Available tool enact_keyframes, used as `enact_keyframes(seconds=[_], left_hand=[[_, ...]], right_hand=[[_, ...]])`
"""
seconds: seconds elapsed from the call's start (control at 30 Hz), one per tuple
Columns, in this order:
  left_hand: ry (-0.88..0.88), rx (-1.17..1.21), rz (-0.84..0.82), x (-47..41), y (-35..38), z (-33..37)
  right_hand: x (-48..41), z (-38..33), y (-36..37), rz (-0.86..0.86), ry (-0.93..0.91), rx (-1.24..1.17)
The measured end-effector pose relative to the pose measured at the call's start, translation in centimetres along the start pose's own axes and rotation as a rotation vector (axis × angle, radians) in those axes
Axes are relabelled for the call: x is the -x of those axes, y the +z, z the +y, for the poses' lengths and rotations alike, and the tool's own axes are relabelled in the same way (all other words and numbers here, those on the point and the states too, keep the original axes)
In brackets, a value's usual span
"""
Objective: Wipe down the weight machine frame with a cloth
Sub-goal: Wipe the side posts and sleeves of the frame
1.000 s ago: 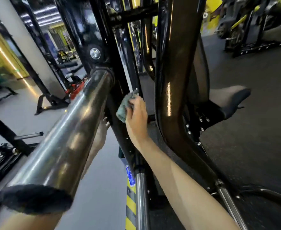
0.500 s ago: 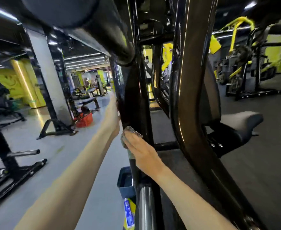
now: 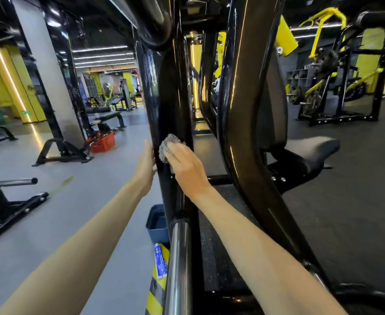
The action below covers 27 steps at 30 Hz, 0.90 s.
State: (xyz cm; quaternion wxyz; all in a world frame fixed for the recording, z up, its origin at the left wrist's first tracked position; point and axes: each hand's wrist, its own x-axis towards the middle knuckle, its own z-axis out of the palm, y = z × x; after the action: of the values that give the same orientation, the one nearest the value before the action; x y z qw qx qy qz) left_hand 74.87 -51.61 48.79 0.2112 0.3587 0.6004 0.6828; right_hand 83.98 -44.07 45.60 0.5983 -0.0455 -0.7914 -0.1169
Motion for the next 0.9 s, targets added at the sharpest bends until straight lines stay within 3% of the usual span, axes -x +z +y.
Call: enact_keyframes(seconds=[0.1,0.2,0.27,0.4,0.57,0.7,0.83,0.9], left_hand=[[-0.046,0.024,0.013,0.7,0.5,-0.9],[-0.062,0.036,0.040,1.0,0.7,-0.5],[-0.063,0.035,0.053,1.0,0.8,-0.3],[-0.032,0.074,0.059,1.1,1.6,-0.6],[-0.018,0.087,0.072,0.9,1.4,-1.1],[0.011,0.103,0.072,1.6,1.5,-1.1],[-0.078,0.082,0.111,1.7,1.4,-0.1],[-0.073,0.063,0.106,1.7,1.4,-0.1]], right_hand=[[4.5,-0.2,0.3,-0.056,-0.037,0.042],[6.8,0.1,-0.4,-0.186,-0.190,0.049],[4.1,0.6,-0.4,-0.145,-0.217,0.077],[0.6,0.5,-0.7,0.020,-0.014,0.065],[1.8,0.5,-1.3,-0.098,-0.223,0.081],[-2.5,0.4,-1.7,0.074,-0.066,0.035],[3.3,0.0,-1.4,-0.119,-0.227,0.075],[1.8,0.3,-1.5,-0.178,-0.234,0.053]])
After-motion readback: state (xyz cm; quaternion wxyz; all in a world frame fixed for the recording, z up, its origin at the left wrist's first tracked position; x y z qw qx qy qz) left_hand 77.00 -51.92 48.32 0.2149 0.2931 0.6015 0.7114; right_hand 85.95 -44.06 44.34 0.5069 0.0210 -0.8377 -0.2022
